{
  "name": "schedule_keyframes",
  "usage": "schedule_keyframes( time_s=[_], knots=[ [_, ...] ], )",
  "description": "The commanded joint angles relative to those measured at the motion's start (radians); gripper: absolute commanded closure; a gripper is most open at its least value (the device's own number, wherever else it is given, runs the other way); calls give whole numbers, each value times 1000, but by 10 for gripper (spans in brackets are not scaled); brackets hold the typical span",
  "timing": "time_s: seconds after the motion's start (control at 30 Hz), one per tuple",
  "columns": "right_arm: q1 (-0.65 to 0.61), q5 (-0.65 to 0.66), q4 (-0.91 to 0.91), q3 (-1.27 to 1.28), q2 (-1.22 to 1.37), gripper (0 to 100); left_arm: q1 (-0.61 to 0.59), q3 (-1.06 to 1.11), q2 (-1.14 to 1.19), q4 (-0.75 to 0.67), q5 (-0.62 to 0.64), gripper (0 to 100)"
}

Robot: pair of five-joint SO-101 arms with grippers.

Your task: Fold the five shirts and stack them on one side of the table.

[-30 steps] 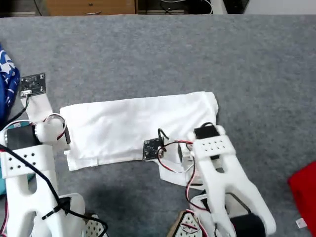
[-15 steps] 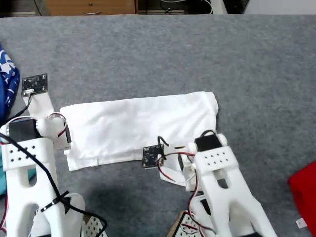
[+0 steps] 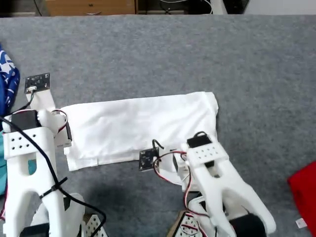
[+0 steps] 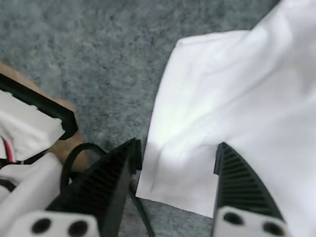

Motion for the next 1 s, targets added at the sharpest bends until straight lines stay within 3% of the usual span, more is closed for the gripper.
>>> schedule_keyframes(
  time_s=[0.0, 0.27, 0.57, 0.87, 0.97],
  knots=[
    [-36, -11, -29, 2, 96, 735, 0, -54, 7, -11, -2, 980],
    [-42, -133, -107, 22, 127, 736, -3, -94, 5, -3, -2, 980],
    [-35, -141, -149, 48, 127, 946, -3, -140, 1, -2, -6, 980],
    [84, -140, -143, 2, 119, 993, -2, -140, 4, -5, -8, 980],
    [94, -140, -58, -99, 119, 993, -2, -140, 5, -6, -8, 980]
  ],
)
